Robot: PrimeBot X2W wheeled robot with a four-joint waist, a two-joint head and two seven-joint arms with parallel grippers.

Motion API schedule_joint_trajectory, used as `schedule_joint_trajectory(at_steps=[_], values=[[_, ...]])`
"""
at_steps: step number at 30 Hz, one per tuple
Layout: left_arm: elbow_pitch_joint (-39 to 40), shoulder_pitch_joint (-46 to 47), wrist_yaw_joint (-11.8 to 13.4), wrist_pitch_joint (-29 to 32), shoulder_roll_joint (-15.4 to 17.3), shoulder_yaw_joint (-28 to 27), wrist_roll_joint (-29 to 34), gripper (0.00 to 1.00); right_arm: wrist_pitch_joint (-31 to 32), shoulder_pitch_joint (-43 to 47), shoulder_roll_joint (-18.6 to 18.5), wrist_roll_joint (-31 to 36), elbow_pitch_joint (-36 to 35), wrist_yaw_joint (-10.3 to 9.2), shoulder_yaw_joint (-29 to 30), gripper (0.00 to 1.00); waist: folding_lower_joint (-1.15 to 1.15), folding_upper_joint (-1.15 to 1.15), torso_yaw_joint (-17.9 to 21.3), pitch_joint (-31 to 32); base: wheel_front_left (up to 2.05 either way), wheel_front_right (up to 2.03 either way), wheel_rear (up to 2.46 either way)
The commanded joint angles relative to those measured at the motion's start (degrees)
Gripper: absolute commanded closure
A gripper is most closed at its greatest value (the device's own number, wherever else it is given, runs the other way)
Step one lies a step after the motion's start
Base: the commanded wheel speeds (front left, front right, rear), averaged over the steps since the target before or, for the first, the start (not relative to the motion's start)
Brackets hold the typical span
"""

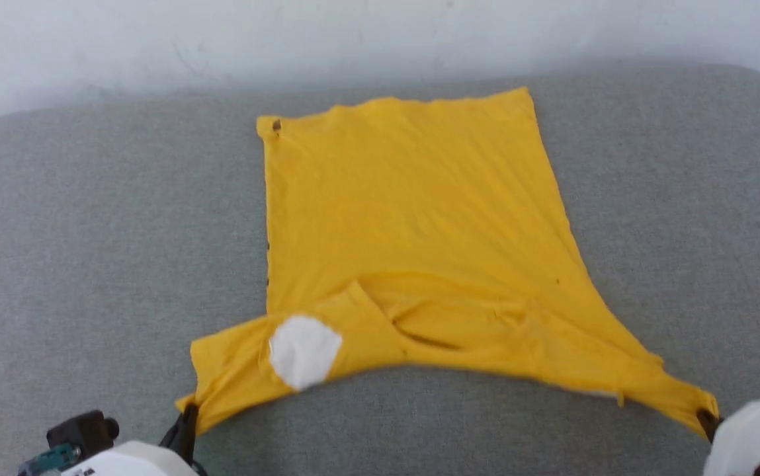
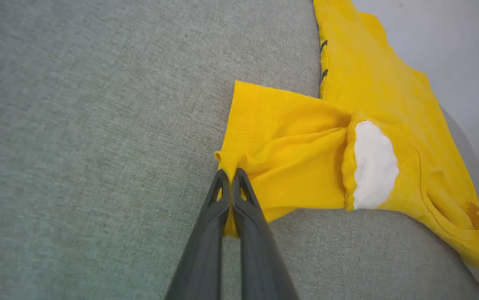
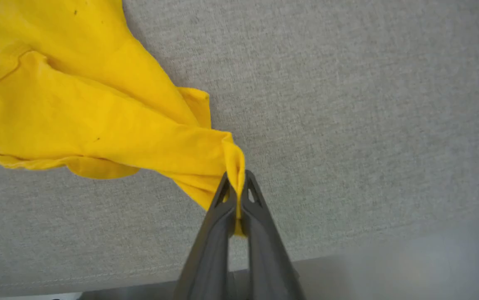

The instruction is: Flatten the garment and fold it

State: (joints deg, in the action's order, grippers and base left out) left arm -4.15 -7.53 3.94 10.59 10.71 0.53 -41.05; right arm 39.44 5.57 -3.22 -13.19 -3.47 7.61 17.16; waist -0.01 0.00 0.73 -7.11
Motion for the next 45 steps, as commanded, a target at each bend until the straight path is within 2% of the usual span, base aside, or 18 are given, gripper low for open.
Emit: schedule_joint_trajectory(at_steps=[1, 5, 14, 16, 17, 22, 25, 34, 38, 45], values=[[-0.4, -1.1, 0.9, 0.2, 0.3, -0.3, 0.4, 1.00, 0.6, 1.5, 0.2, -0.2, -0.3, -0.12, 0.9, 1.00, 0.01, 0.00, -0.3, 0.8, 0.00, 0.00, 0.00], [-1.3, -2.5, 1.8, 0.5, 0.3, -0.2, 0.6, 1.00, -0.7, 3.3, 0.3, -2.5, 2.6, -0.12, 1.3, 1.00, 0.01, 0.00, -0.4, 0.9, 0.00, 0.00, 0.00], [-2.2, -1.8, 1.6, -0.2, -0.7, 0.4, 0.1, 1.00, -6.9, 1.3, 0.3, -4.5, 12.1, -0.12, -0.1, 1.00, 0.01, 0.00, -0.7, 0.7, 0.00, 0.00, 0.00], [-2.3, -1.5, 1.4, -0.4, -0.8, 0.5, 0.0, 1.00, -7.8, 0.7, 0.3, -4.6, 13.6, -0.12, -0.4, 0.43, 0.01, 0.00, -0.9, 0.7, 0.00, 0.00, 0.00], [-2.3, -1.4, 1.3, -0.4, -0.8, 0.6, 0.0, 1.00, -7.9, 0.6, 0.3, -4.6, 14.1, -0.12, -0.6, 0.00, 0.01, 0.00, -1.0, 0.7, 0.00, 0.00, 0.00], [-1.5, -1.2, 0.5, -1.2, -0.7, 1.1, 0.1, 1.00, -10.9, -0.1, 0.3, -3.4, 12.0, -0.12, 0.3, 0.00, 0.01, 0.00, -1.4, 0.7, 0.00, 0.00, 0.00], [-1.1, -1.1, 0.3, -1.6, -0.8, 1.2, 0.0, 1.00, -14.7, -1.3, 0.3, -3.6, 8.7, -0.12, 0.4, 0.00, 0.01, 0.00, -1.8, 0.6, 0.00, 0.00, 0.00], [0.4, 0.9, -0.4, -2.5, -1.0, 2.4, 0.6, 1.00, -34.1, -11.0, 0.2, -1.8, 2.0, -0.12, -1.9, 0.00, 0.01, 0.00, -4.5, -1.5, 0.00, 0.00, 0.00], [1.6, 2.4, -0.7, -2.7, -1.1, 3.2, 0.9, 1.00, -37.8, -18.8, -1.1, -1.3, 4.5, -0.12, -3.4, 0.00, 0.01, 0.00, -6.5, -3.9, 0.00, 0.00, 0.00], [3.6, 5.7, -1.2, -3.1, -1.7, 4.4, 1.3, 1.00, -34.2, -38.3, -5.1, 0.1, 17.4, -0.12, -5.1, 0.00, 0.01, 0.00, -10.4, -11.0, 0.00, 0.00, 0.00]])
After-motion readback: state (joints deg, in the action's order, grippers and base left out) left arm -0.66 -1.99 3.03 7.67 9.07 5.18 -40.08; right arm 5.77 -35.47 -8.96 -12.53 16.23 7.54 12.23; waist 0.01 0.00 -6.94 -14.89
